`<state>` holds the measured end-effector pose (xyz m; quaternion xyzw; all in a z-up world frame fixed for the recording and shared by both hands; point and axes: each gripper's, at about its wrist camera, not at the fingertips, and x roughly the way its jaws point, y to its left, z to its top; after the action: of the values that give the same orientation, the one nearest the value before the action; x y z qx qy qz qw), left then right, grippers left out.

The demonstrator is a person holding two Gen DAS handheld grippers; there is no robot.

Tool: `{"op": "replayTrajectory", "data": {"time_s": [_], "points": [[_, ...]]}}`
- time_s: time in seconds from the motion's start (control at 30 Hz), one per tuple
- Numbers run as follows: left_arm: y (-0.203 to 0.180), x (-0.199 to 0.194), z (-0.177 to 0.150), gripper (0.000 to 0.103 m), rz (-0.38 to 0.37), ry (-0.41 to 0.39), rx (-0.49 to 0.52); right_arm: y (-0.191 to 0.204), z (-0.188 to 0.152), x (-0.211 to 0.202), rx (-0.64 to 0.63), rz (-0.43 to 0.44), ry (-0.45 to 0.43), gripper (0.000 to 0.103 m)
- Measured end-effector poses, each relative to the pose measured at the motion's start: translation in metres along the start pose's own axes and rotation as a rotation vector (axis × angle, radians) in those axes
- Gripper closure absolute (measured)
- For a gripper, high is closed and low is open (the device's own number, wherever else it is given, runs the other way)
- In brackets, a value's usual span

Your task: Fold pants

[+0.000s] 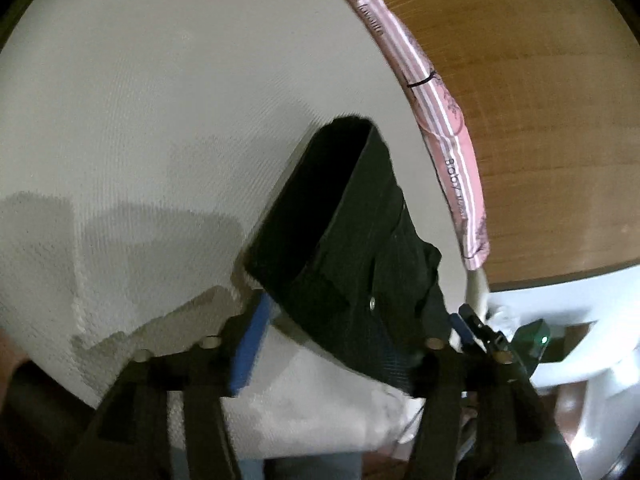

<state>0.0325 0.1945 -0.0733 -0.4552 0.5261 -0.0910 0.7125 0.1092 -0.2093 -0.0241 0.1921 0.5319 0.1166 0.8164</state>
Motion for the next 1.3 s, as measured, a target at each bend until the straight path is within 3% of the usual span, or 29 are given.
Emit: {"op": "replayTrajectory", "data": {"time_s": [0.13,0.37,0.67,1.03,1.23,1.3], "points": [[0.009,0.007,-0.004,0.034,-0.023,0.009,-0.05,0.006,-0.01,-0.008,0.003,0.013,-0.005,0.054],[0.014,0.025,0.002,0.034,-0.021,-0.014,-0.049,0.012,-0.022,-0.009,0.013,0.025,0.003,0.054],[0.027,0.029,0.012,0.034,-0.144,-0.055,-0.06,0.026,-0.027,-0.001,0.008,0.027,0.015,0.054],[0.016,0.039,0.011,0.037,-0.1,-0.114,0.003,0.048,-0.032,0.021,-0.016,0.056,0.057,0.054],[0.004,0.051,0.019,0.038,-0.06,-0.13,-0.038,0.048,-0.032,0.023,-0.003,0.065,0.055,0.054],[-0.002,0.056,0.02,0.05,-0.018,-0.129,-0.024,0.045,-0.032,0.019,0.001,0.061,0.045,0.054]]}}
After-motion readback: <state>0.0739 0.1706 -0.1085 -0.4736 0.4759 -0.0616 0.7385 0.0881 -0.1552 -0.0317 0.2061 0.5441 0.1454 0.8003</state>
